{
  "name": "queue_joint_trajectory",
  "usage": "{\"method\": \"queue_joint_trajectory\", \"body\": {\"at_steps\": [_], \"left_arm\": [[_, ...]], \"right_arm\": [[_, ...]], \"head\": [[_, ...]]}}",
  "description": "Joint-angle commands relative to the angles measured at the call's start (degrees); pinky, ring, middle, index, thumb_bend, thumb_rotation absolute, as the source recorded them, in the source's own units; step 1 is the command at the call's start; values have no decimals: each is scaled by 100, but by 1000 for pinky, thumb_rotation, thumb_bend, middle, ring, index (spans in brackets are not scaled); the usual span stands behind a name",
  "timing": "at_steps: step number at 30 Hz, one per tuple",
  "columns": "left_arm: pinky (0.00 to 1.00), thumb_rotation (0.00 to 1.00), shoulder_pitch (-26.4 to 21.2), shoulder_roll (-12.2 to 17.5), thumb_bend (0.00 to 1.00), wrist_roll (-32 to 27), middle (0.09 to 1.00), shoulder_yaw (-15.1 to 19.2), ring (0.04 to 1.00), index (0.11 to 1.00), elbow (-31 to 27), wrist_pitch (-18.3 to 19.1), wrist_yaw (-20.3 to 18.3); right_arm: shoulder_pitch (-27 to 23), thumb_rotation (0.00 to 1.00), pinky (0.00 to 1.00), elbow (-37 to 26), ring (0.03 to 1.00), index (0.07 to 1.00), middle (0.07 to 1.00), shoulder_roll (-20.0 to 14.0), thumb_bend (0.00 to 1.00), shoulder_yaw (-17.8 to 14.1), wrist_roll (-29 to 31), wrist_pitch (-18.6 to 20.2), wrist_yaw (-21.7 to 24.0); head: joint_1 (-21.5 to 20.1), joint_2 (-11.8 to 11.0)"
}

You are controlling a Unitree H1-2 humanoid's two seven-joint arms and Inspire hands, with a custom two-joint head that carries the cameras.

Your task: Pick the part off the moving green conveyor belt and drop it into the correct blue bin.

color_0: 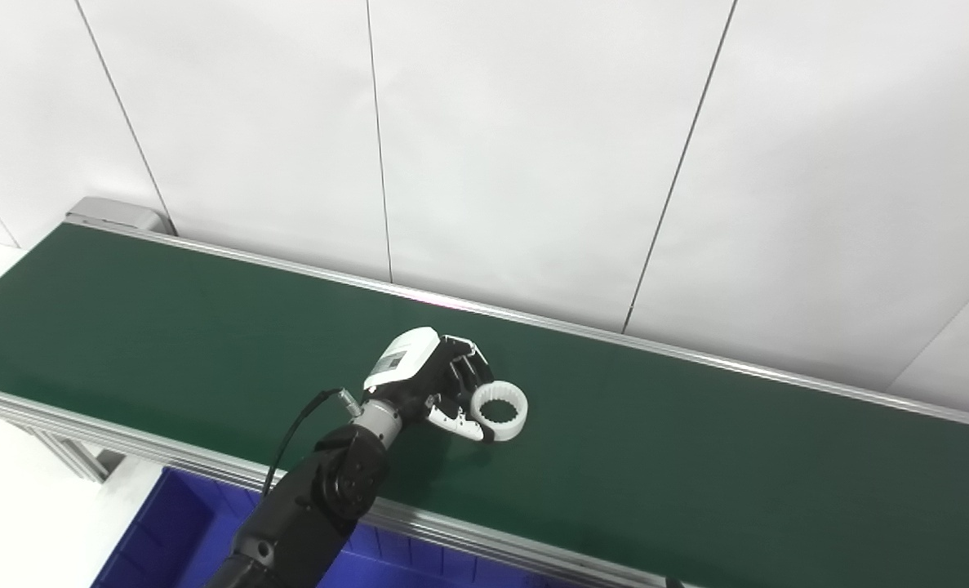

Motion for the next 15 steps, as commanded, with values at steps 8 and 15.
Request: {"method": "queue_joint_trajectory", "body": {"at_steps": [8, 15], "left_arm": [[438, 0, -58, -58, 498, -74, 500, 58, 412, 525, 95, -402, 381], [411, 0, 106, 2, 497, -305, 495, 226, 404, 532, -435, -502, 246]], "right_arm": [[76, 575, 994, -119, 1000, 1000, 1000, 84, 814, 16, 4, -400, -89], [84, 582, 994, -136, 1000, 1000, 1000, 96, 818, 26, -6, -405, -85]], "head": [[-5, 12], [-29, 43]]}}
